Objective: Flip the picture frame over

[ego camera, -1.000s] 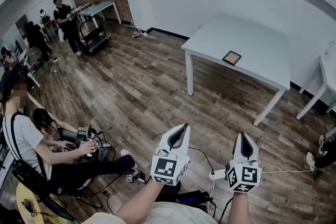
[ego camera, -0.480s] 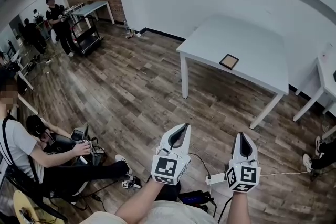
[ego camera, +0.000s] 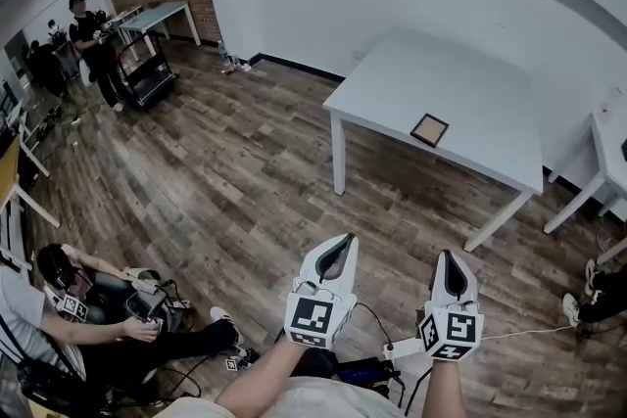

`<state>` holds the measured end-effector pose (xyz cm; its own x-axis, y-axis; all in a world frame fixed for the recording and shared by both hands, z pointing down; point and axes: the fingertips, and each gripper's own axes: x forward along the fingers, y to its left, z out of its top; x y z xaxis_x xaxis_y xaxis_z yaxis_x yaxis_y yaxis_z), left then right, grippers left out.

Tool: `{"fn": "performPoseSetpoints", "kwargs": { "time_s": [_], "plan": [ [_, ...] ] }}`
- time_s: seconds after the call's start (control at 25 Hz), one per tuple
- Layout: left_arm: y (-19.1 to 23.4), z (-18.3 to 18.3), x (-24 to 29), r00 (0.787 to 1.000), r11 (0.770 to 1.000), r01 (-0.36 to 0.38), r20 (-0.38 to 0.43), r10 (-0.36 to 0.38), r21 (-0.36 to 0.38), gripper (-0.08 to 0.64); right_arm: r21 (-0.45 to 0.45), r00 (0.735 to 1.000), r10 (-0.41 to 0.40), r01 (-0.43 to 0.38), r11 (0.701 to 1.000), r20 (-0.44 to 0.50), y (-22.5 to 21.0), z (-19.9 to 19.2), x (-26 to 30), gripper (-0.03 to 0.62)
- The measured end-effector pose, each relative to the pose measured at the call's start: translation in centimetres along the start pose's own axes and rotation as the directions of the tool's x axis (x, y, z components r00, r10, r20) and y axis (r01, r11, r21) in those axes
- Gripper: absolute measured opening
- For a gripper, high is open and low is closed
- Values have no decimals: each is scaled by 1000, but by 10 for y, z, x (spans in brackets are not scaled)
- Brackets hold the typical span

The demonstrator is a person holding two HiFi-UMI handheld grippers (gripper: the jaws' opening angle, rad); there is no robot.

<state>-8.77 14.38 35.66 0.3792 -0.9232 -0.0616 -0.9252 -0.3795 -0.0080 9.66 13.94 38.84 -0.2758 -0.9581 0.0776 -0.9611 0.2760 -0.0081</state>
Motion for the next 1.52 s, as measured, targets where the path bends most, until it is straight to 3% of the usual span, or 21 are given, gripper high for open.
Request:
{"fn": "performPoseSetpoints", "kwargs": {
  "time_s": [0.6, 1.16, 1.52],
  "plan": [
    [77, -9, 78, 998, 998, 66, 6, -66, -9, 2, -17, 997, -73, 73, 997, -23, 17, 8, 96, 21],
    [85, -12, 117, 994, 994, 112, 1, -112, -12, 2, -12, 993, -111, 111, 994, -31, 3, 8, 128, 21],
    [87, -21, 176, 995, 995, 102, -14, -102, -9, 2, 9, 995, -92, 92, 996, -30, -32, 5, 179, 23]
  ]
}}
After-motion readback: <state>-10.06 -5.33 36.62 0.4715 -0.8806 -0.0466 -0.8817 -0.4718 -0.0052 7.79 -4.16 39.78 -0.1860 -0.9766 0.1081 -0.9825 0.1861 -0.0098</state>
